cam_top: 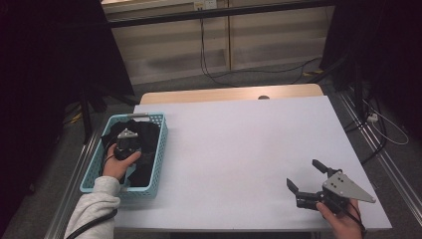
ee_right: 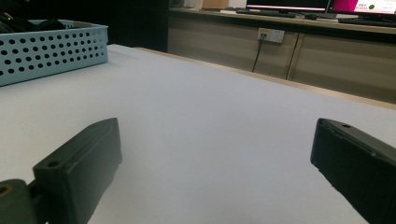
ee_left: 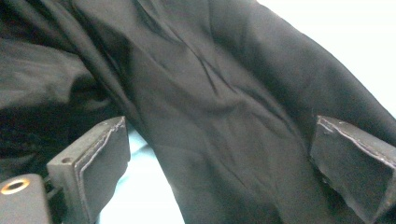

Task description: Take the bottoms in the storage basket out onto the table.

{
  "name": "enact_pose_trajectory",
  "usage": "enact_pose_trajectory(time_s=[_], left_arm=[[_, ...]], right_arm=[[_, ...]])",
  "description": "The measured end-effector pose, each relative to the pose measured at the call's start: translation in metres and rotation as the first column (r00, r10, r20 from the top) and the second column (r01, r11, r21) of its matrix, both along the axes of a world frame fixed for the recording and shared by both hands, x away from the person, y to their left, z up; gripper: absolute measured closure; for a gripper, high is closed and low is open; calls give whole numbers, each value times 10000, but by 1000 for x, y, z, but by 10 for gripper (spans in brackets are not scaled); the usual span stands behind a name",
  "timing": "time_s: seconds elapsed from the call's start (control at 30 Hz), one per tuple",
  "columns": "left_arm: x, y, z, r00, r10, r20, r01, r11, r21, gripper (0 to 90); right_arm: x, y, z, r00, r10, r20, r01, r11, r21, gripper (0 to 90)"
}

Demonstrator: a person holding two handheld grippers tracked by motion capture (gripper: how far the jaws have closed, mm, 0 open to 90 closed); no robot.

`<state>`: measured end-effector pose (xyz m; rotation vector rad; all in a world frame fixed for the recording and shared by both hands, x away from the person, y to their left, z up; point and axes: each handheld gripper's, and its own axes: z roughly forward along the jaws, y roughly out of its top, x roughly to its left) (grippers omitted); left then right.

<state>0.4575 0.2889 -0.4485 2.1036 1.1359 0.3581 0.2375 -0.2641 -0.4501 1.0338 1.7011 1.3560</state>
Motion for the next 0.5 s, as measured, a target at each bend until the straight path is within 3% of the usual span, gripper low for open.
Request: enact_pose_trajectory(time_s=[0.07,0.27,0.33,0.5], left_arm=[[0,-1,-1,9999,49,-92,-50,9999,-127,53],[1,-4,-4,9996,-205,-190,213,9990,391,54],[0,-6,-7,9987,-181,-482,198,9992,351,54],[1,-5,-8,9983,-251,-533,280,9981,550,55]], right_arm=[[0,0,0,10000,24,-10,-24,10000,-27,11],[0,1,0,10000,47,-32,-47,10000,-29,11],[0,1,0,10000,76,-29,-76,10000,-56,11],[0,2,-1,9999,97,-62,-98,9999,-73,11]])
